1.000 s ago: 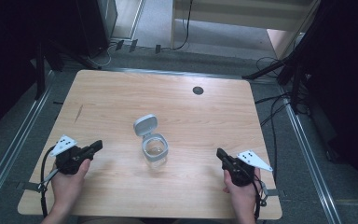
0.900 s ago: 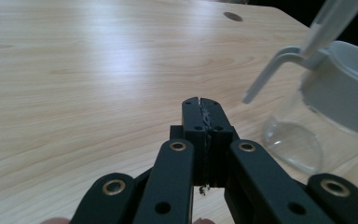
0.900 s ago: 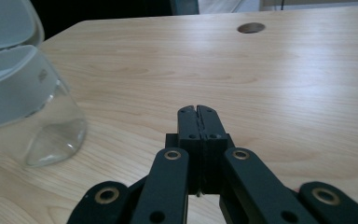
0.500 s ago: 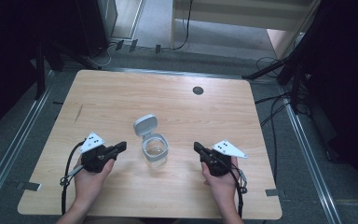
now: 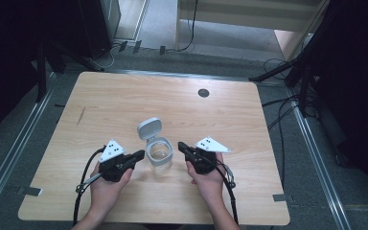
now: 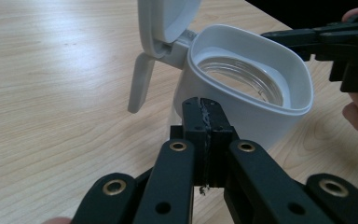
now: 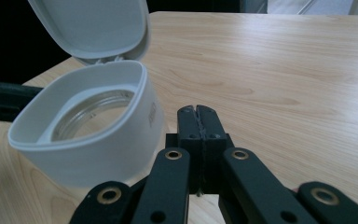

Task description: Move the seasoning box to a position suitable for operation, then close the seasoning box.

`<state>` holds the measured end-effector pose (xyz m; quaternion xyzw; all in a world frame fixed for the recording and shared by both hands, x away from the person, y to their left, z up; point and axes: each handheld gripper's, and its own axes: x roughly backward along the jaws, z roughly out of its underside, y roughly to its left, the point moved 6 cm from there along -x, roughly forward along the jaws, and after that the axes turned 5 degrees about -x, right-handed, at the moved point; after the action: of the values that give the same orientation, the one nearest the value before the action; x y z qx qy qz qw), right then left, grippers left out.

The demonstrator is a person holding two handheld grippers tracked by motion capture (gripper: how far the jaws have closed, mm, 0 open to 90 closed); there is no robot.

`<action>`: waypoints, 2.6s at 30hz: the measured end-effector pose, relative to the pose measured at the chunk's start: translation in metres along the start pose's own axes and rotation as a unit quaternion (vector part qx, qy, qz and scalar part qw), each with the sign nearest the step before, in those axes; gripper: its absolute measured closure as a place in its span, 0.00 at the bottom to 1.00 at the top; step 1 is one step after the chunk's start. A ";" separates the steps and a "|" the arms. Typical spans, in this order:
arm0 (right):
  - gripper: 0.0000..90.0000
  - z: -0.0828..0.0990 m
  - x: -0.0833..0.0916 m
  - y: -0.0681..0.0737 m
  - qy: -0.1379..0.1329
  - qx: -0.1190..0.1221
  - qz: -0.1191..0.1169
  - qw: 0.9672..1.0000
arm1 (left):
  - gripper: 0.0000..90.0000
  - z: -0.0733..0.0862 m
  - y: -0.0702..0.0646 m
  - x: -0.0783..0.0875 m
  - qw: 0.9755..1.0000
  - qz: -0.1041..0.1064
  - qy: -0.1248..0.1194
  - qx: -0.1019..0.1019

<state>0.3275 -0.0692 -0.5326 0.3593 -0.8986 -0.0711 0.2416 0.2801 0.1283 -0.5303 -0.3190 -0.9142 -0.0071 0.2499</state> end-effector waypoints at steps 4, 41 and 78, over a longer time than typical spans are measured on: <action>1.00 -0.001 -0.008 0.008 0.004 0.005 -0.014 1.000 | 1.00 0.000 0.000 -0.002 1.000 -0.002 0.000 0.003; 1.00 -0.006 0.014 0.002 -0.011 0.003 -0.003 1.000 | 0.15 0.038 0.114 0.070 0.991 -0.083 -0.085 0.059; 1.00 -0.064 -0.010 0.027 -0.022 0.018 -0.047 0.998 | 0.15 0.071 0.144 0.076 0.987 -0.147 -0.025 0.053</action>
<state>0.3485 -0.0393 -0.4726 0.4035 -0.8872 -0.0738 0.2113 0.2822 0.2993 -0.5784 -0.1676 -0.9562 0.0126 0.2397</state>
